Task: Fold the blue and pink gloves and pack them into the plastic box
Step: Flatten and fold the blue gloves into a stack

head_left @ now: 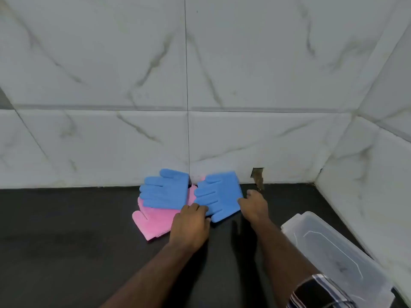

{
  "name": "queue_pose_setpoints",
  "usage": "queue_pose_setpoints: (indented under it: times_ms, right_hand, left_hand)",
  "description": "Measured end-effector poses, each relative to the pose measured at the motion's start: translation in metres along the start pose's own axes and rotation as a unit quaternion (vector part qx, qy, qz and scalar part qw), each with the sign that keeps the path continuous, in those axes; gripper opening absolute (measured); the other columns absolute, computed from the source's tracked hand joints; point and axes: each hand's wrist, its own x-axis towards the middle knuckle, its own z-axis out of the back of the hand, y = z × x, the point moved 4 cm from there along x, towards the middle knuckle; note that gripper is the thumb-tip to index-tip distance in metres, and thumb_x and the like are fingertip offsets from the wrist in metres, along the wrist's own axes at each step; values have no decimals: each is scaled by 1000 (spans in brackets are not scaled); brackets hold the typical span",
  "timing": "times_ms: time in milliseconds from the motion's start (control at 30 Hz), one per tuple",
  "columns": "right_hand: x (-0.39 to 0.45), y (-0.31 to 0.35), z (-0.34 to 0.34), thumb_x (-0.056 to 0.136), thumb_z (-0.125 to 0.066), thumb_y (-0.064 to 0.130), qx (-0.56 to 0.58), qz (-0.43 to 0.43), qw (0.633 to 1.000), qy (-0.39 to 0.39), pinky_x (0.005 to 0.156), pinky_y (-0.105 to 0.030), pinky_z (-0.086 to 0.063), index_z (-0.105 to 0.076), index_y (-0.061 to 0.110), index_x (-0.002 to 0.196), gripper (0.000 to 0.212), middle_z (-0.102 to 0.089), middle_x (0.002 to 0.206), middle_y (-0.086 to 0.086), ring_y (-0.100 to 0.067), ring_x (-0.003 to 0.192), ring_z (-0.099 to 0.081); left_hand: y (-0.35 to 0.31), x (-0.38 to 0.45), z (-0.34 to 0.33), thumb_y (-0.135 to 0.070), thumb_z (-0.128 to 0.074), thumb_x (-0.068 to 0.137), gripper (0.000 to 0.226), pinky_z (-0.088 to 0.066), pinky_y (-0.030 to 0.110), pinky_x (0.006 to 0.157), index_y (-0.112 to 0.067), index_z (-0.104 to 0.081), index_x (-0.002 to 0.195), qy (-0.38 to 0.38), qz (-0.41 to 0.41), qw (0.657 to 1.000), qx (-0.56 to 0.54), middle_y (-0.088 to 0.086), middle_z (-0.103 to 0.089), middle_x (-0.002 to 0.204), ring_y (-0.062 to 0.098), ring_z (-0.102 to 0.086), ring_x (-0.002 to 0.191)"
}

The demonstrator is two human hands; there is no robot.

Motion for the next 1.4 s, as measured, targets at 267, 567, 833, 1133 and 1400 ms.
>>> queue_pose_setpoints:
  times_ms: [267, 567, 833, 1133, 1400]
  right_hand:
    - [13, 7, -13, 83, -73, 20, 111, -19, 994, 11, 66, -36, -48, -64, 6, 79, 17, -66, 87, -12, -22, 74, -61]
    - [-51, 101, 29, 93, -62, 45, 346, 59, 921, 169, 75, -33, -58, -72, 10, 103, 38, -76, 90, -7, -18, 81, -72]
    - [-126, 60, 47, 62, -83, 52, 167, 183, 940, 236, 94, -39, -55, -51, 35, 136, 82, -64, 126, 7, -13, 110, -66]
    - [-175, 9, 49, 73, -76, 15, 348, 102, 901, 238, 91, -51, -53, -67, 8, 113, 41, -73, 108, -18, -30, 94, -68]
    - [-185, 1, 68, 89, -66, 11, 447, 79, 876, 163, 74, -36, -61, -66, 9, 112, 23, -73, 105, -14, -25, 91, -71]
  left_hand:
    - [20, 16, -11, -40, -51, 95, 46, -46, 41, 95, -25, -52, 139, -15, 29, 998, -46, -2, -57, 133, 25, -49, 118]
    - [-19, 7, 60, -39, -59, 96, 33, -53, 36, 87, -24, -59, 126, -94, 0, 933, -347, -4, -70, 112, 19, -65, 102]
    - [-3, -32, 101, -47, -54, 99, 41, -53, 55, 98, -12, -71, 111, 30, 154, 746, -648, 9, -77, 106, 28, -72, 103]
    - [3, -89, 106, -32, -48, 104, 27, -58, 33, 64, -10, -62, 102, 113, 147, 667, -722, 4, -74, 84, 15, -73, 79]
    - [41, -124, 100, -31, -66, 89, 46, -63, 41, 72, -1, -65, 124, 220, 172, 678, -679, 11, -73, 95, 22, -73, 81]
